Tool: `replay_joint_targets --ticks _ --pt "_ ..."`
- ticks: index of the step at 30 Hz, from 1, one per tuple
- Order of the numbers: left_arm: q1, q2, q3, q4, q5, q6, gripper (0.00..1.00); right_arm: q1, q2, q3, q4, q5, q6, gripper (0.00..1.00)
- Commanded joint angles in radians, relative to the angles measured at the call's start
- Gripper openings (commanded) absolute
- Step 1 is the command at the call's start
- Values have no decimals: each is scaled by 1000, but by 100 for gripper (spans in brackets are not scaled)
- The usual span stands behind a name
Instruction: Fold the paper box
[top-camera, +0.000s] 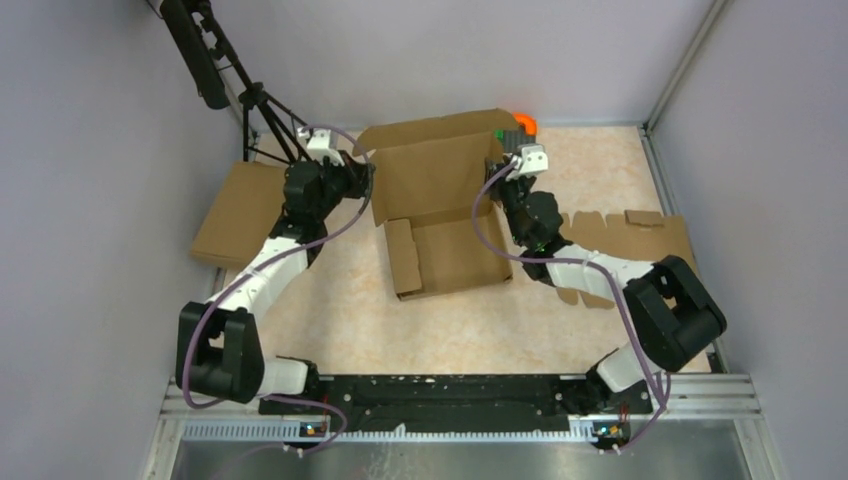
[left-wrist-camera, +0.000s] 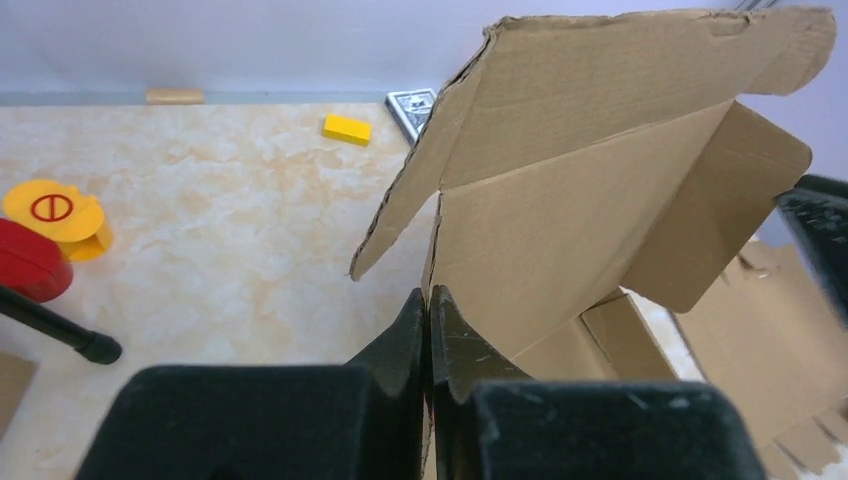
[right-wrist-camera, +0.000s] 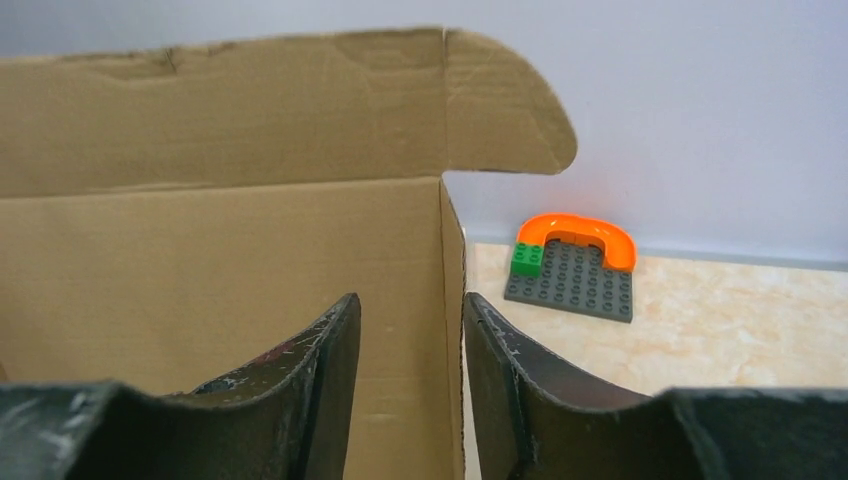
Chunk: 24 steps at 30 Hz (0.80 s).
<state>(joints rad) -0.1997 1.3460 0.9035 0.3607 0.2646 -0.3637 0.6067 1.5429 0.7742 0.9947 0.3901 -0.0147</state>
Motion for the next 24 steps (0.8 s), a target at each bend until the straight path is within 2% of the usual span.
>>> replay_joint_targets --ticks 1,5,8,11,14,15,17,19,21,24 --pt "-27 -43 -47 109 -32 85 0 5 -84 36 -174 -21 89 40" --pt "-81 -63 -61 91 -86 179 0 3 -128 61 -352 -18 139 33" --pt "-109 -85 -77 100 -108 214 0 -10 -148 90 -468 -24 173 32" --pt "-137 -104 -101 115 -127 274 0 -42 -185 161 -660 -77 210 42" --pt "-145 -121 -136 143 -120 302 0 -135 -204 266 -884 -275 261 52" --pt "-147 -128 -154 155 -114 307 0 -172 -205 301 -945 -397 277 59" --pt "-150 -141 -177 186 -110 311 0 -247 -201 353 -1031 -566 289 93" --pt "-157 -153 -203 206 -109 320 0 -296 -198 386 -1099 -639 302 96" --pt "-163 -161 -214 208 -108 330 0 -312 -209 385 -1130 -629 287 94" --pt "-169 -176 -233 215 -110 340 0 -326 -249 326 -1086 -599 278 90"
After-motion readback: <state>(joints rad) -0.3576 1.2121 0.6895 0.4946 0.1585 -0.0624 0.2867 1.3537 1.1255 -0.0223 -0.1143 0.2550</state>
